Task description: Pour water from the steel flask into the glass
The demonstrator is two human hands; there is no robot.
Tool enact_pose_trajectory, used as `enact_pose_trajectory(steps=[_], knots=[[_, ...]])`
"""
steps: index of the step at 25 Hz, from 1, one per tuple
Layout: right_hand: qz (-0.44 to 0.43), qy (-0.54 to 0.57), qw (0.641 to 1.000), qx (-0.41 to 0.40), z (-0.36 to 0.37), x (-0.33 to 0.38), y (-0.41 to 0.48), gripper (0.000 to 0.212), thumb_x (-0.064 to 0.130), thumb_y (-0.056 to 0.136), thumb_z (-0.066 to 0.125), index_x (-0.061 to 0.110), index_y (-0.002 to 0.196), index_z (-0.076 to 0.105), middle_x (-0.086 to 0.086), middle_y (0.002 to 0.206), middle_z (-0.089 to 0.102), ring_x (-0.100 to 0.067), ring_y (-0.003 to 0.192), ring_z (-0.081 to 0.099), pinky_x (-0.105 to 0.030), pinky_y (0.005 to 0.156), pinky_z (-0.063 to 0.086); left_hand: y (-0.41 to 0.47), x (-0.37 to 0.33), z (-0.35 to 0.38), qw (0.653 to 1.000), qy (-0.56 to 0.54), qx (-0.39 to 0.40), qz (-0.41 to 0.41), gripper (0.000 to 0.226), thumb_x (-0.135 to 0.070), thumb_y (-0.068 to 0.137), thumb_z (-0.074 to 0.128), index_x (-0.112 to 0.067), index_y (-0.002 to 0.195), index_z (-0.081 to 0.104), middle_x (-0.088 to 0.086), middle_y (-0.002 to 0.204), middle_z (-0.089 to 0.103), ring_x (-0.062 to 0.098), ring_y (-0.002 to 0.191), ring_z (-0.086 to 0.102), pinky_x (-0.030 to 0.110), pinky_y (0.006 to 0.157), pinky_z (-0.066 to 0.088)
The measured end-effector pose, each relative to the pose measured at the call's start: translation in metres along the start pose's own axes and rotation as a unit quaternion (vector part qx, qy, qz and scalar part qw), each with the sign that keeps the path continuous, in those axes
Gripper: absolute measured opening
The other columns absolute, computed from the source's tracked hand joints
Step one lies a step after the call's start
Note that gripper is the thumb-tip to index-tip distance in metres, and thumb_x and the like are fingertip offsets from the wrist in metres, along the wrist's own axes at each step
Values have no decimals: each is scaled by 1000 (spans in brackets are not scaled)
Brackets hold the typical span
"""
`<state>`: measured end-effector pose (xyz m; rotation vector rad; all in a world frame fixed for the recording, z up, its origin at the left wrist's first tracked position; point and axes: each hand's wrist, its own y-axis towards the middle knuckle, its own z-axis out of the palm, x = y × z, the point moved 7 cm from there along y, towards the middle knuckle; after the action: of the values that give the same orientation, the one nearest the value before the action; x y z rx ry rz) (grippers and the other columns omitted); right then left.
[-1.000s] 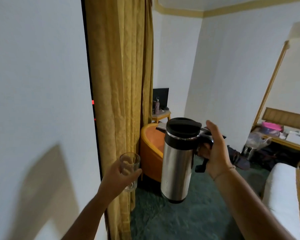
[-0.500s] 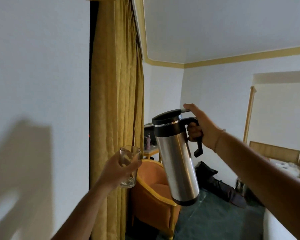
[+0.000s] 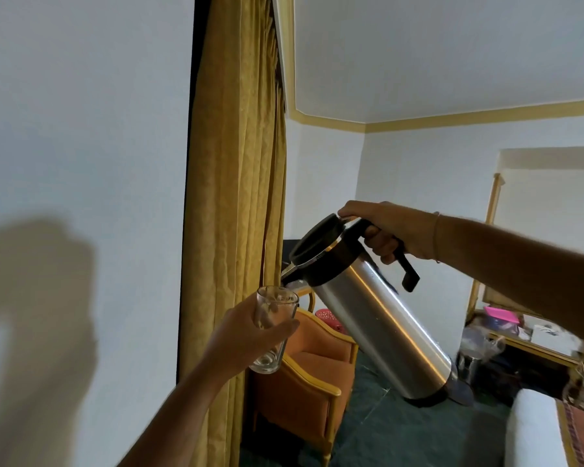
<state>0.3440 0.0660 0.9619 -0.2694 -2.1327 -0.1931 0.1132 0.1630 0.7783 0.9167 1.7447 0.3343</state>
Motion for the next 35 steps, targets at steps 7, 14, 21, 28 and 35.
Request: enact_pose_trajectory(steps=[7, 14, 21, 28, 35], knots=[[-16, -162, 986, 32, 22, 34, 4, 62, 58, 92, 64, 25, 40, 49, 5, 45, 35, -13, 38, 27, -23, 45, 33, -6, 6, -1, 1000, -7, 5, -11, 75, -103, 58, 68, -41, 100, 65, -9, 82, 82, 13, 67, 83, 43, 68, 73], [-40, -245, 968, 38, 37, 62, -2, 59, 59, 85, 65, 25, 40, 47, 4, 45, 34, -14, 38, 28, -25, 48, 33, -5, -1, 2, 1000, -4, 7, 17, 68, -102, 65, 66, -39, 87, 63, -11, 72, 80, 10, 63, 82, 39, 63, 72], [-32, -288, 956, 49, 49, 64, -1, 59, 57, 89, 62, 25, 43, 44, 3, 47, 33, -15, 39, 27, -24, 48, 33, -5, 0, 8, 1000, -5, 16, 23, 67, -104, 64, 63, -41, 87, 60, -21, 79, 81, 5, 67, 82, 36, 67, 72], [-29, -323, 945, 54, 55, 67, 5, 61, 57, 88, 60, 26, 38, 42, 4, 46, 31, -16, 39, 25, -25, 48, 32, -10, 5, 10, 1000, -19, 6, 3, 76, -107, 59, 62, -34, 82, 63, -22, 82, 82, 6, 64, 81, 26, 60, 67], [-33, -345, 936, 63, 54, 73, 11, 61, 57, 88, 60, 26, 39, 41, 4, 46, 29, -16, 39, 24, -25, 45, 34, -9, 5, 22, 999, -38, 23, 16, 71, -104, 62, 64, -36, 81, 58, -28, 73, 79, -1, 61, 77, 24, 63, 63]])
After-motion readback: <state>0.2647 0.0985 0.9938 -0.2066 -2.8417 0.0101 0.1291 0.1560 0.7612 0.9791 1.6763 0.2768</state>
